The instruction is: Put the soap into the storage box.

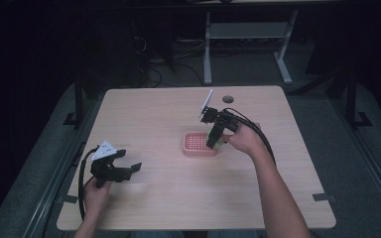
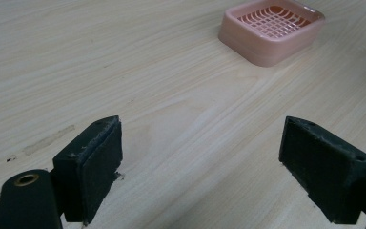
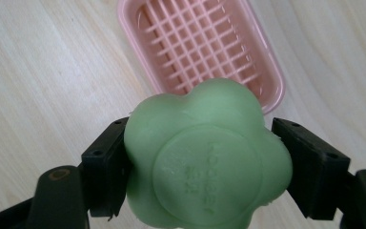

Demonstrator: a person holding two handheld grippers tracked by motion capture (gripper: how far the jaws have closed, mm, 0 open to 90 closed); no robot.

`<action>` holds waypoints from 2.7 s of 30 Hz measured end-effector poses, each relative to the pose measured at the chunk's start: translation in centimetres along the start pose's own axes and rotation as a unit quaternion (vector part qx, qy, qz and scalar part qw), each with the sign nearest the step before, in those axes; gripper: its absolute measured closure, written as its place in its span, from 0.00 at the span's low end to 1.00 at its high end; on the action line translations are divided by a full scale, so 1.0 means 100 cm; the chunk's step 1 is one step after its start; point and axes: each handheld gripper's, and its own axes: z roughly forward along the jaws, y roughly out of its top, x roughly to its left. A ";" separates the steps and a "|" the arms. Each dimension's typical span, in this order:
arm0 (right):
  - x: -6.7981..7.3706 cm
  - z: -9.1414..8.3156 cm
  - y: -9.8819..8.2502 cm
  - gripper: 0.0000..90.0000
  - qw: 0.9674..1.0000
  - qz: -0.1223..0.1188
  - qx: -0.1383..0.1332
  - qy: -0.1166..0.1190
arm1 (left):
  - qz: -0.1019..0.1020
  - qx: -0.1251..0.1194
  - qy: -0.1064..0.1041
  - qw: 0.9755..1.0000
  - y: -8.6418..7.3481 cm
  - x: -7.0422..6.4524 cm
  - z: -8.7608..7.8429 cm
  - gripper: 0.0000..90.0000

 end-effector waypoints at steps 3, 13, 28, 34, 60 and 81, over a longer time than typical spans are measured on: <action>0.000 0.000 0.007 0.29 1.000 0.000 -0.006 0.002 | 0.000 0.001 -0.001 1.000 0.000 0.000 0.000 0.16; -0.004 0.003 0.025 0.29 1.000 0.006 -0.011 0.004 | -0.002 0.000 0.000 1.000 0.000 0.000 0.000 0.16; -0.011 0.016 0.030 0.29 1.000 0.017 -0.005 0.001 | 0.002 0.001 0.005 1.000 0.000 0.001 -0.002 0.16; -0.012 0.022 0.033 0.29 1.000 0.028 -0.004 0.007 | -0.001 0.001 0.003 1.000 0.000 0.001 -0.001 0.16; -0.008 0.048 0.043 0.29 1.000 0.022 0.019 0.010 | 0.001 0.002 0.004 1.000 0.000 0.001 -0.001 0.16; -0.005 0.053 0.045 0.28 1.000 0.017 0.025 0.009 | 0.001 0.001 0.005 1.000 0.000 0.001 -0.001 0.16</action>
